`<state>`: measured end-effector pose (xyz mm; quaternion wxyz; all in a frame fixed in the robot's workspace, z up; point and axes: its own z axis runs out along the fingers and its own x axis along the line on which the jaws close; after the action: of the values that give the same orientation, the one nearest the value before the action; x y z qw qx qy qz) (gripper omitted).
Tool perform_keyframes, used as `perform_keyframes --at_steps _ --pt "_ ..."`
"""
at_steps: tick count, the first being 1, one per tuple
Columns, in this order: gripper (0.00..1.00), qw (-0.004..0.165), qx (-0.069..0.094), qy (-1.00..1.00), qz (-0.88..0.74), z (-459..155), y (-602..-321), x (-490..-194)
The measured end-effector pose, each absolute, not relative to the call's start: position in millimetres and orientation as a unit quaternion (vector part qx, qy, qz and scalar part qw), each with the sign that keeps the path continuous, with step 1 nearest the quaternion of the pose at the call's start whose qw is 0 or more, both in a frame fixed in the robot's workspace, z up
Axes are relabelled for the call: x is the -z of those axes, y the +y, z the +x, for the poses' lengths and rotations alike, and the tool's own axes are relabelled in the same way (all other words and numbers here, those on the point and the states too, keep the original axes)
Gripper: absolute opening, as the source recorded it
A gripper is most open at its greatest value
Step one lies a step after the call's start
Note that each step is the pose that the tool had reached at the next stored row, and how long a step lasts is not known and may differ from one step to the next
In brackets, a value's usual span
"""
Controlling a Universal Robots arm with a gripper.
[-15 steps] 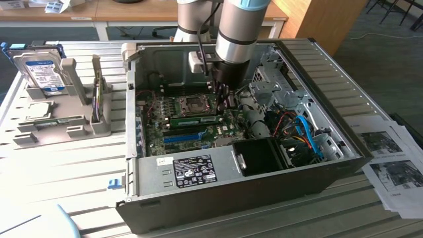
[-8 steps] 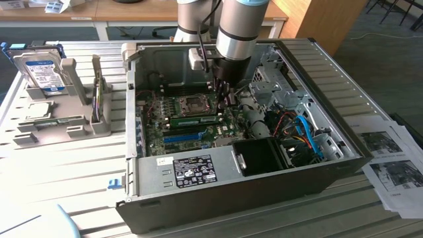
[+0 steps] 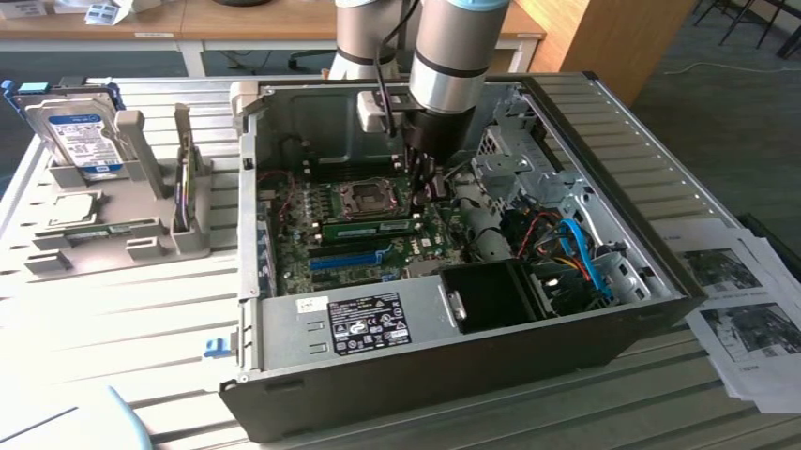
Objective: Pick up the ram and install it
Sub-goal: 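Press down the ram until it locks into place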
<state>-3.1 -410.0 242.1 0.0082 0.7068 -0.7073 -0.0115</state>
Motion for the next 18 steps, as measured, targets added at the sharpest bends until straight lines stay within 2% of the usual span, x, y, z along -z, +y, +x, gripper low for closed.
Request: perform_keyframes --at_steps 18 --pt "0.09 0.008 0.012 -0.707 0.707 -44 -410 -242"
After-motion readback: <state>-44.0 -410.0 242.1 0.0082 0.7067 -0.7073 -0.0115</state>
